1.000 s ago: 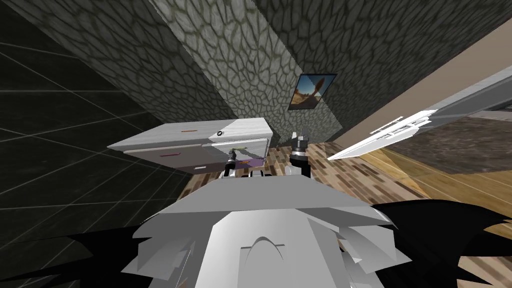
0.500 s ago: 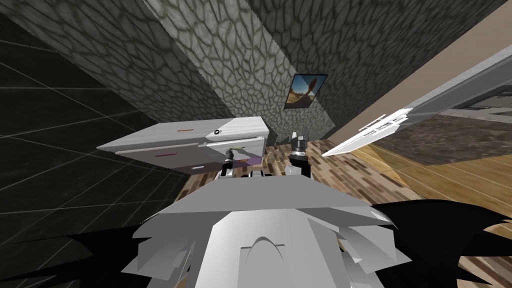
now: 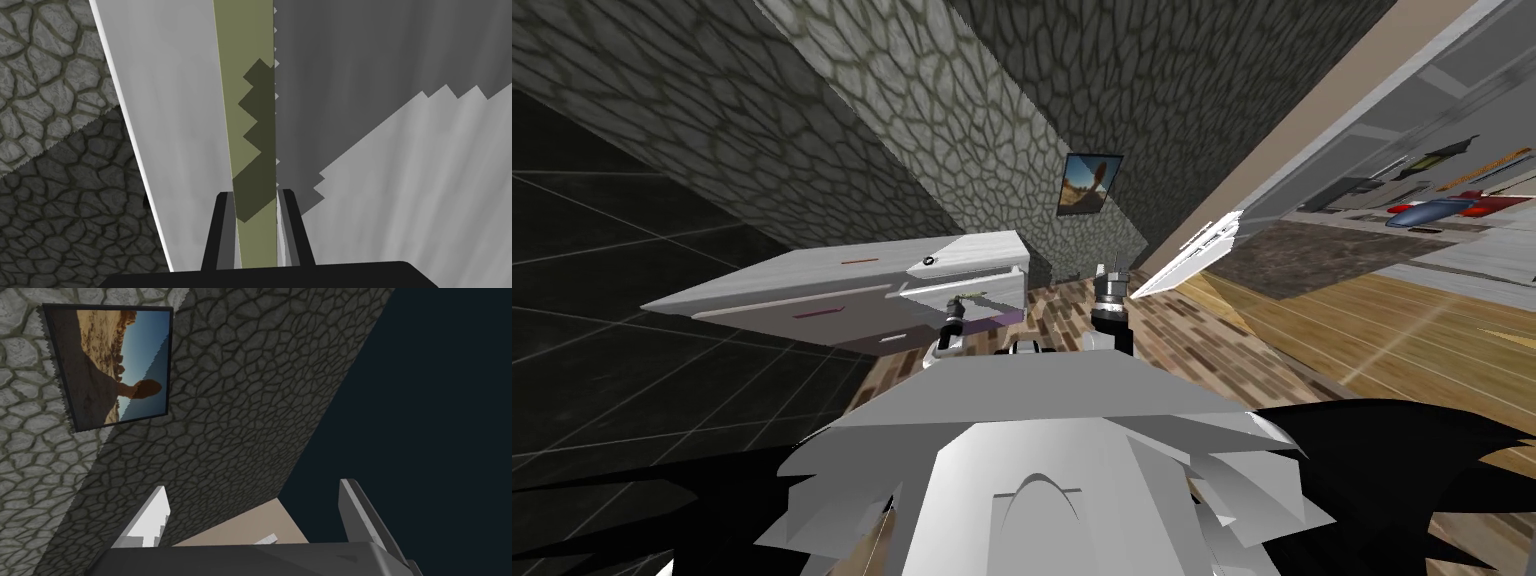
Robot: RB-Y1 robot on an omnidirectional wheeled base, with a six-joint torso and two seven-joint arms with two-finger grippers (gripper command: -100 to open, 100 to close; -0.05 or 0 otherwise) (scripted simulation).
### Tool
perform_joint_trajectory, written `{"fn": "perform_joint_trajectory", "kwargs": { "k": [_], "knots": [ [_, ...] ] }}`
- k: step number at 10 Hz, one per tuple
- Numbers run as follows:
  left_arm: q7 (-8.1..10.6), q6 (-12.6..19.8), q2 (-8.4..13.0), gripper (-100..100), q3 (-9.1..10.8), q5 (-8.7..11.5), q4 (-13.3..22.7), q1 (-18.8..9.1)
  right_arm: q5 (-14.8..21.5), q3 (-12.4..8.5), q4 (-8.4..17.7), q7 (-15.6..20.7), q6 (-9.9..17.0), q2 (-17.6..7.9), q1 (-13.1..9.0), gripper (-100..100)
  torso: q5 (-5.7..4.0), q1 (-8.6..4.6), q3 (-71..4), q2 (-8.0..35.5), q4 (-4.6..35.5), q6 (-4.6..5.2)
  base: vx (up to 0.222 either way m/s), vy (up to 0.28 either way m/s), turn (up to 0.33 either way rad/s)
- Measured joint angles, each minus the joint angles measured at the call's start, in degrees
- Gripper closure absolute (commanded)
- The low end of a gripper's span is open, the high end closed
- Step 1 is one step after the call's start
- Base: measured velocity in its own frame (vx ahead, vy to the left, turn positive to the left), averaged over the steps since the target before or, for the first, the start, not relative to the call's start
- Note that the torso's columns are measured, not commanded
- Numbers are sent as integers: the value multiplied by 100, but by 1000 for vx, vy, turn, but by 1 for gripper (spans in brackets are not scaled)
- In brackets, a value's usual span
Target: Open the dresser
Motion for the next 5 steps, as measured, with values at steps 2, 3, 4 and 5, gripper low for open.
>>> {"fn": "perform_joint_trajectory", "kwargs": {
  "k": [2,3,4,5],
  "knots": [
    [25,16,23,100,17,9,-20,29,0,-1,0,0,0,-1,0,0,5,26,9,18,0,-13,-158,-32,26],
    [32,9,21,100,10,6,-45,46,0,-1,0,0,0,-1,0,0,9,28,18,27,0,-15,-159,-62,14],
    [37,19,20,100,0,2,-82,81,0,-1,0,0,0,-1,0,0,6,16,11,15,0,-10,-158,-46,20],
    [49,25,24,100,-17,0,-106,111,0,-1,0,0,0,-1,0,0,3,18,5,6,1,-7,-78,-14,10]
  ]
}}
